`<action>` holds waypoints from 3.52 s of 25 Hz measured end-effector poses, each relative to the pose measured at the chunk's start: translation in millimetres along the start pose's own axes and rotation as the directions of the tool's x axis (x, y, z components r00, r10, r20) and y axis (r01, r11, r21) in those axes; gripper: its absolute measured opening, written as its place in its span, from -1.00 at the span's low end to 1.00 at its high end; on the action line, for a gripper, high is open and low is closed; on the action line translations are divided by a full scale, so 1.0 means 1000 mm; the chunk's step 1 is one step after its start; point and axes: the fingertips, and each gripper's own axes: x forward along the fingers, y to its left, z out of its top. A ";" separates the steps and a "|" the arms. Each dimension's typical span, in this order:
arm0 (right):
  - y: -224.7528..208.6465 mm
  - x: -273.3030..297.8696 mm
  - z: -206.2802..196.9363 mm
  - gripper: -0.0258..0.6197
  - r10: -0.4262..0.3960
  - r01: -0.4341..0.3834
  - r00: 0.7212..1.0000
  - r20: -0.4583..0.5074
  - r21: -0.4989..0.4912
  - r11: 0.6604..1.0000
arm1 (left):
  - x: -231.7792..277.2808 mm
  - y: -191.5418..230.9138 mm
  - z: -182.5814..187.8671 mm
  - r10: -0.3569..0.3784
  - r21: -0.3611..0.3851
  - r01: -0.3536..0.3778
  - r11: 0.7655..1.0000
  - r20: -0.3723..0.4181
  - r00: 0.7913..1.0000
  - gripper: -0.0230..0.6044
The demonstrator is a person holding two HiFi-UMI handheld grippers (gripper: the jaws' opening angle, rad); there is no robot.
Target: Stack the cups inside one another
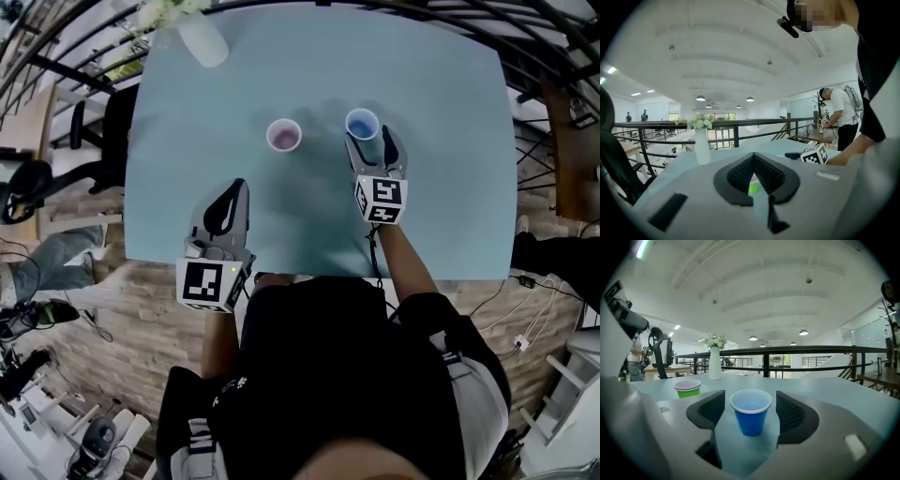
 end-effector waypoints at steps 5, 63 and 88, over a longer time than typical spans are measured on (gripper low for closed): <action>-0.004 0.011 -0.004 0.22 0.004 -0.004 1.000 -0.011 0.014 1.000 | -0.001 -0.002 -0.004 0.015 0.012 -0.015 1.000 -0.014 1.000 -0.95; 0.160 0.038 0.080 0.20 0.364 -0.361 0.928 0.081 -0.048 0.931 | -0.093 0.066 -0.007 0.211 -0.053 -0.209 0.976 0.050 0.976 -0.95; 0.178 0.057 0.002 0.22 0.356 -0.368 0.926 -0.122 -0.088 0.926 | -0.115 0.073 -0.028 0.248 -0.079 -0.248 0.966 -0.005 0.969 -0.95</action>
